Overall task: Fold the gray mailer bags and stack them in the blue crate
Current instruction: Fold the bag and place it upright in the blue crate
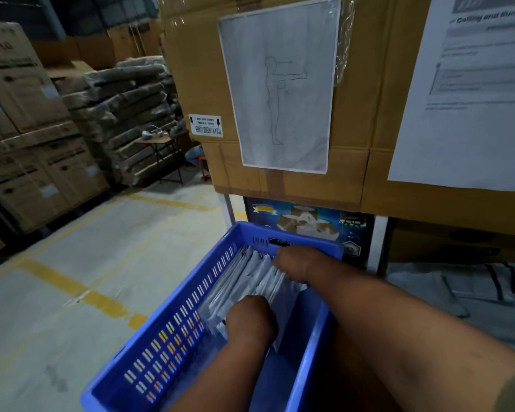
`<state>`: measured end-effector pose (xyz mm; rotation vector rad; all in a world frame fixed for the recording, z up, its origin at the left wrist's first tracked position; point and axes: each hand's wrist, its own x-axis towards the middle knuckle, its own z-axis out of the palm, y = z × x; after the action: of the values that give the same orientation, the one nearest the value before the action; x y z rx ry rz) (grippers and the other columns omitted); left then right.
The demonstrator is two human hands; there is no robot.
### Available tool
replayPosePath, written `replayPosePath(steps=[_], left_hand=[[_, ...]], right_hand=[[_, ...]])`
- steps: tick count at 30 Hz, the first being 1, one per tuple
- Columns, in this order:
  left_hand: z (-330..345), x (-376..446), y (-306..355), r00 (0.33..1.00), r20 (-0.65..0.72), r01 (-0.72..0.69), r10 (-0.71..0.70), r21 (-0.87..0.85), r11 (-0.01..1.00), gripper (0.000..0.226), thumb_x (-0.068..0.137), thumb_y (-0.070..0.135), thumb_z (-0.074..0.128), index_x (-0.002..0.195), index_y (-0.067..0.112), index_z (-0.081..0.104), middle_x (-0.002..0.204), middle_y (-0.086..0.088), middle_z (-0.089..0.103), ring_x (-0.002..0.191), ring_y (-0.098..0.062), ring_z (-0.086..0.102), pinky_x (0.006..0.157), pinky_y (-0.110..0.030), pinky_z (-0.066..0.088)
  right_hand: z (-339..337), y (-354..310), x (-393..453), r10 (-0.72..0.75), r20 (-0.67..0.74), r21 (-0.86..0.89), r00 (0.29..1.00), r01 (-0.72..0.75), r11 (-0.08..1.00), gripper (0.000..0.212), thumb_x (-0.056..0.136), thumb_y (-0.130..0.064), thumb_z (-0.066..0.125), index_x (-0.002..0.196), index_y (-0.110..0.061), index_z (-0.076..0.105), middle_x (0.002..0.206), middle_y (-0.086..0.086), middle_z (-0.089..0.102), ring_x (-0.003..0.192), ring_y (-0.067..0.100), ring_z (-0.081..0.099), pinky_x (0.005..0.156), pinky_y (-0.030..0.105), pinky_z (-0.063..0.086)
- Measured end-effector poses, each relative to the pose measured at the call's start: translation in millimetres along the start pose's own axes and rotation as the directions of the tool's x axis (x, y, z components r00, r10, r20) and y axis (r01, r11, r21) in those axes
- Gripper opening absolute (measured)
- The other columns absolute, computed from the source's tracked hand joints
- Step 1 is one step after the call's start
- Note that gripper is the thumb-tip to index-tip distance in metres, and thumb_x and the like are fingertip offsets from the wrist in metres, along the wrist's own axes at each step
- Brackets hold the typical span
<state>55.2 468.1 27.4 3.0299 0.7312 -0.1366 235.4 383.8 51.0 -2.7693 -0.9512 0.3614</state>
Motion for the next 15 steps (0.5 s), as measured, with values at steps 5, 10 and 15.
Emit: replayPosePath(steps=[5, 10, 15], left_hand=[[-12, 0, -7, 0.998, -0.024, -0.059, 0.059, 0.010, 0.998, 0.044, 0.090, 0.055, 0.068, 0.115, 0.019, 0.071, 0.118, -0.006, 0.071, 0.107, -0.030, 0.071, 0.081, -0.036, 0.056], [-51, -4, -1, 0.958, -0.230, -0.180, 0.170, -0.023, 0.983, 0.048, 0.086, 0.063, 0.067, 0.111, 0.021, 0.069, 0.110, -0.005, 0.072, 0.101, -0.030, 0.071, 0.079, -0.037, 0.055], [-94, -20, 33, 0.866, -0.348, -0.380, 0.358, 0.004, 0.925, 0.034, 0.083, 0.049, 0.055, 0.090, 0.020, 0.071, 0.091, -0.006, 0.075, 0.083, -0.031, 0.072, 0.067, -0.038, 0.057]], right_hand=[[-18, -6, -16, -0.127, 0.104, -0.145, 0.986, 0.141, 0.979, 0.019, 0.098, -0.023, 0.068, 0.116, -0.018, 0.069, 0.118, 0.006, 0.065, 0.096, 0.030, 0.067, 0.077, 0.040, 0.054], [-49, -12, -69, -0.273, -0.004, -0.292, 0.962, 0.260, 0.920, 0.028, 0.101, -0.035, 0.069, 0.127, -0.024, 0.068, 0.130, 0.004, 0.057, 0.105, 0.030, 0.063, 0.084, 0.046, 0.055], [-82, 4, -142, -0.192, -0.169, -0.166, 0.967, 0.164, 0.972, 0.023, 0.100, -0.038, 0.065, 0.121, -0.029, 0.067, 0.129, 0.004, 0.058, 0.109, 0.031, 0.061, 0.088, 0.044, 0.053]])
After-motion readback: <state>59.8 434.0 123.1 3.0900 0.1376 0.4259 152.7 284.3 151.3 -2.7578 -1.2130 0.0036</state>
